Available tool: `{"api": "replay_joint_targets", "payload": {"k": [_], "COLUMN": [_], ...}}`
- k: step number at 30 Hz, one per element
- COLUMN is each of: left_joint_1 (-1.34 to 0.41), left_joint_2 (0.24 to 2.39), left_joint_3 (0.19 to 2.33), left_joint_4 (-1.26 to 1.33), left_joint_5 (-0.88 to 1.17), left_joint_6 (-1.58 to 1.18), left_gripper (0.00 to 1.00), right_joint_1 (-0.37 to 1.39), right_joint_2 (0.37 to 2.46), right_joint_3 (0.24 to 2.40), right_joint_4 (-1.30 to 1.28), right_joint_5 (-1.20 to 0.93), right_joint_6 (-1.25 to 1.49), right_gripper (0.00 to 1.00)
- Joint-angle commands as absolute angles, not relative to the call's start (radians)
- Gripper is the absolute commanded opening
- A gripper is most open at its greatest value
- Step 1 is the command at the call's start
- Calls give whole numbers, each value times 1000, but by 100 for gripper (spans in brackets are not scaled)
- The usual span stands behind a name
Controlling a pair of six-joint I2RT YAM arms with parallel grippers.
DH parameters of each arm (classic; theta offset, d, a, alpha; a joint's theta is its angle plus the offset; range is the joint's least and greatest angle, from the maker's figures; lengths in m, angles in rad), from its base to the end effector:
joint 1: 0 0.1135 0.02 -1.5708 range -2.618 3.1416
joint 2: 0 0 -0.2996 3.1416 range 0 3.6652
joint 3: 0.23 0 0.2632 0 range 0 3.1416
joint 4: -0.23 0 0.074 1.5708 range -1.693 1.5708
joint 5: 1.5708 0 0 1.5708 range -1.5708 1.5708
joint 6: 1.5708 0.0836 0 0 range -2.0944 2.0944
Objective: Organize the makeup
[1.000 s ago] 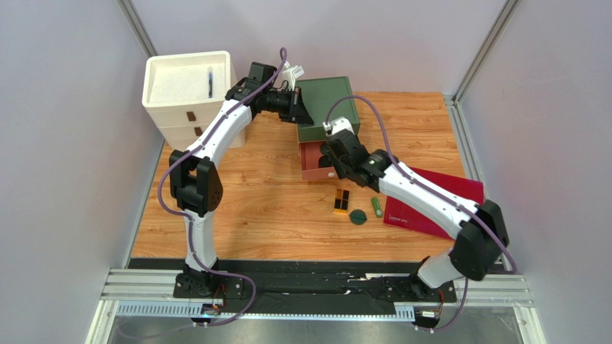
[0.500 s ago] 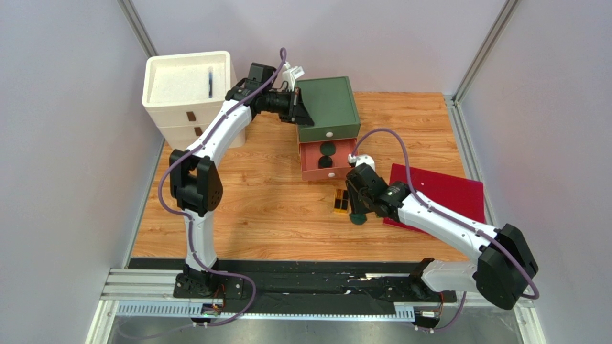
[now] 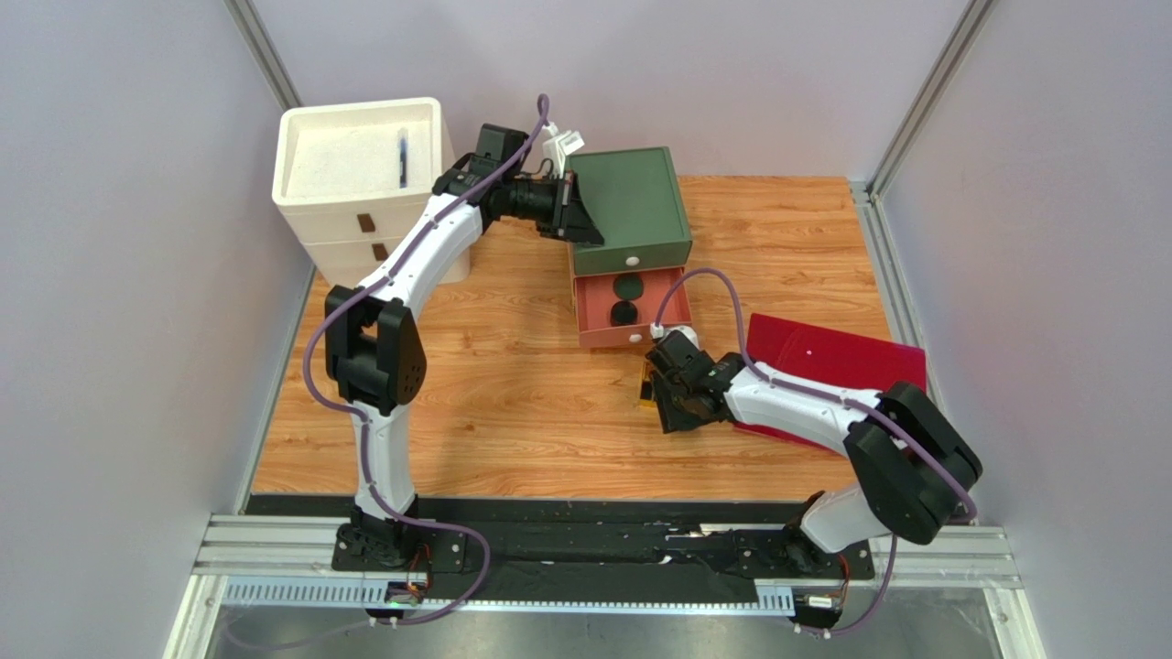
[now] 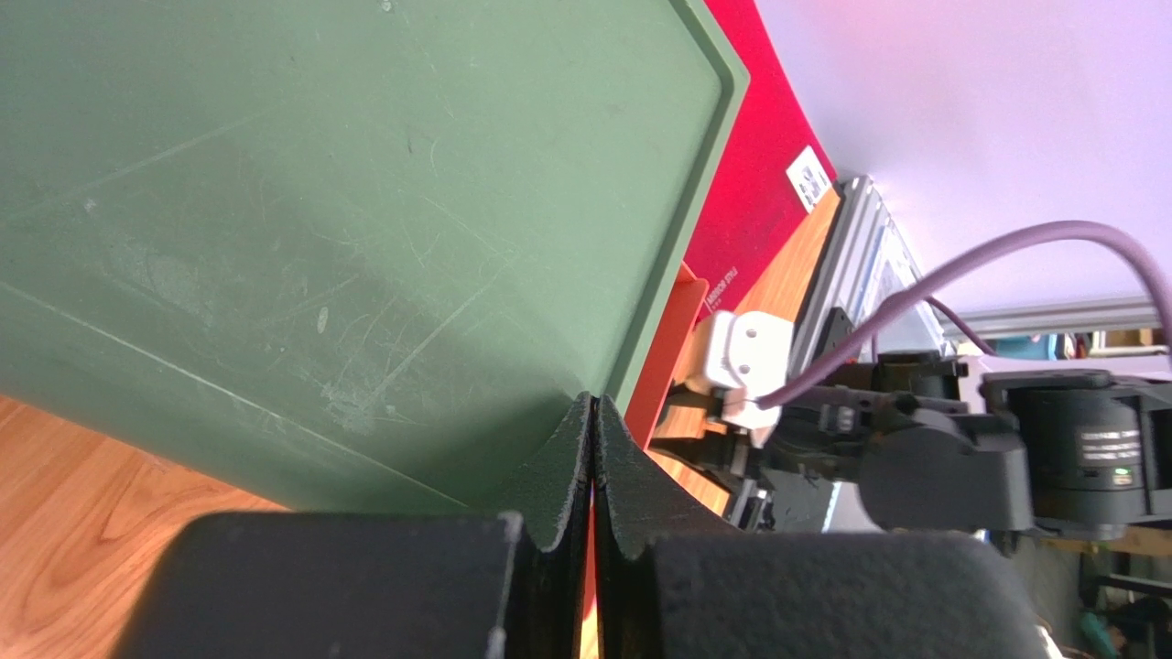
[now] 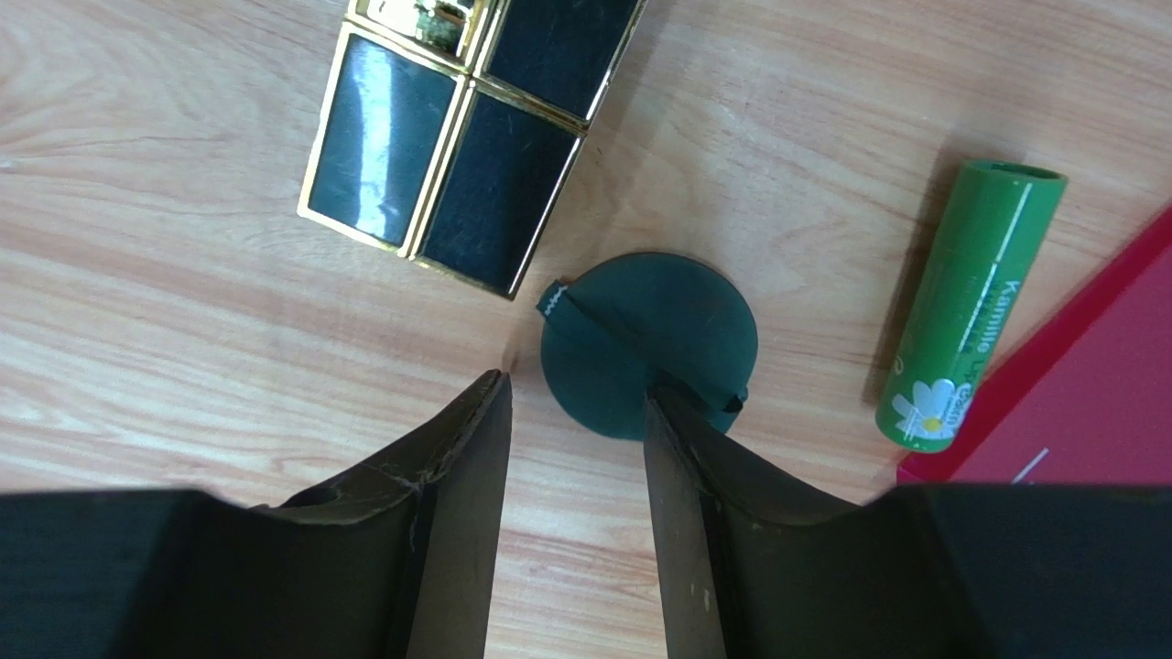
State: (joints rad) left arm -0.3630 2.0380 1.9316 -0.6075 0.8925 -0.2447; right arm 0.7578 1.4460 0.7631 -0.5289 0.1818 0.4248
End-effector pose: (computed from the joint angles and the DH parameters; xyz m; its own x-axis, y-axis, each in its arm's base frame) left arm 0.4552 -0.2426 0.3306 -0.7811 0.1341 -0.6098 0.6016 0.4227 -0.6778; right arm 0.2096 0.1775 0.1493 -0.8792 -0.2739 -0.3899 -0.2936 0.9559 -0.0094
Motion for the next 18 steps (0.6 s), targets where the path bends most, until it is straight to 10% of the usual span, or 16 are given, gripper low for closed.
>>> {"api": "replay_joint_targets", "payload": {"k": [1,6,13,18], "left_joint_1": [-376,-376,-374,-374], "left_joint_2": [2060,2060,2066,2085], "left_joint_3": [1868,1868,1890,1942], "left_joint_4": [-730,-738,-747,-767], "left_joint_5": [839,838,836,834], "left_joint_6": [-193,-186,-189,-192], "left_gripper": [0,0,0,0], "right_joint_1": [752,750,749,749], "right_joint_2": [1486,1540,1577,1525], "right_joint_3": [799,810,838,860], "right_joint_4": [-474,-482,-532,-567], "right_joint_5": [213,178,109,130], "right_joint_6": [400,382,353,350], "right_gripper": [44,42,0,0]}}
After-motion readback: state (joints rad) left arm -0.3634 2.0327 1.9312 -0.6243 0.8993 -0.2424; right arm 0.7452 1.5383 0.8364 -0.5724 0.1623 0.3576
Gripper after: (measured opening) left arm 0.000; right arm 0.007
